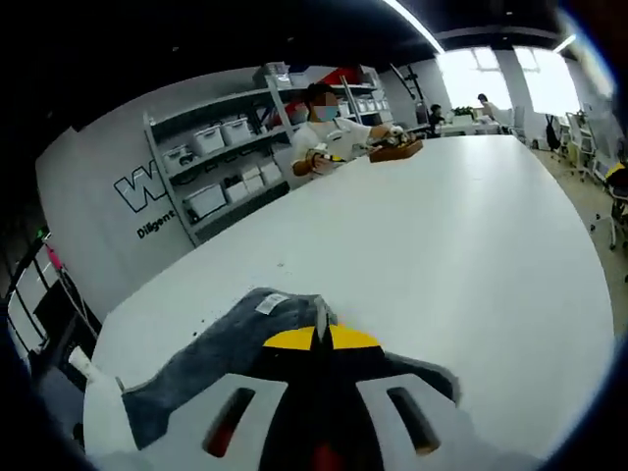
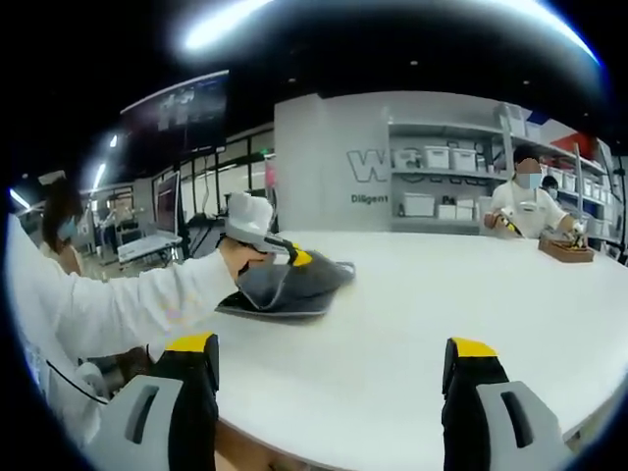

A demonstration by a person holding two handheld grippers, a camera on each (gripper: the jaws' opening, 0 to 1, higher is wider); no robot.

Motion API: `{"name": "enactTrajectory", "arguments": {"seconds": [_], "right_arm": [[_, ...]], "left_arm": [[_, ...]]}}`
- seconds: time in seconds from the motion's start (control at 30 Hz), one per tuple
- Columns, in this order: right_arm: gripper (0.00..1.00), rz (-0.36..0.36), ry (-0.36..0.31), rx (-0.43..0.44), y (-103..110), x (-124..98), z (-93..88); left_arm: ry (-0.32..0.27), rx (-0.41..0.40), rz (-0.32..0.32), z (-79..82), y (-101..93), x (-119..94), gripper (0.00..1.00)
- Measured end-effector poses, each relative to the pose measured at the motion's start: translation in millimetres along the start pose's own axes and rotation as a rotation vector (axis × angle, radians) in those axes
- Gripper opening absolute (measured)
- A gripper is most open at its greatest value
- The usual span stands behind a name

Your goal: Open the folded towel by lifting each exposed corner and separating the folded layers until the towel lies flat within the target outline without major curled edges

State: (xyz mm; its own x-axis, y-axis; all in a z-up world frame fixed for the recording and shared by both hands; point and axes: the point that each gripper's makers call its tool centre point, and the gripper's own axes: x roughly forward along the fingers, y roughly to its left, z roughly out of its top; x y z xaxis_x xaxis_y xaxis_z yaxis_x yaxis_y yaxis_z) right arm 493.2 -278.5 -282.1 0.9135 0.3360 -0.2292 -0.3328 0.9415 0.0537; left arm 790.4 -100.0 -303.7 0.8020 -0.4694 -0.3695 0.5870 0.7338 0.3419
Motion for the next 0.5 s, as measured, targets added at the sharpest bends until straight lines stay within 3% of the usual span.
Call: {"name": "enactTrajectory", "arguments": {"seconds": [0.33,0.5], "right_arm": [[0.95,0.009,0.006,-0.005,3.0,2.7,0.1],[0.95,0.013,0.013,-0.007,4.5,5.2,-1.0]], "left_arm": [[0.059,0.033,0.231,-36.0,110.0,-57.1,0.02],[0.087,0.034,0.296,-62.0,141.6,-83.2,0.02]]}}
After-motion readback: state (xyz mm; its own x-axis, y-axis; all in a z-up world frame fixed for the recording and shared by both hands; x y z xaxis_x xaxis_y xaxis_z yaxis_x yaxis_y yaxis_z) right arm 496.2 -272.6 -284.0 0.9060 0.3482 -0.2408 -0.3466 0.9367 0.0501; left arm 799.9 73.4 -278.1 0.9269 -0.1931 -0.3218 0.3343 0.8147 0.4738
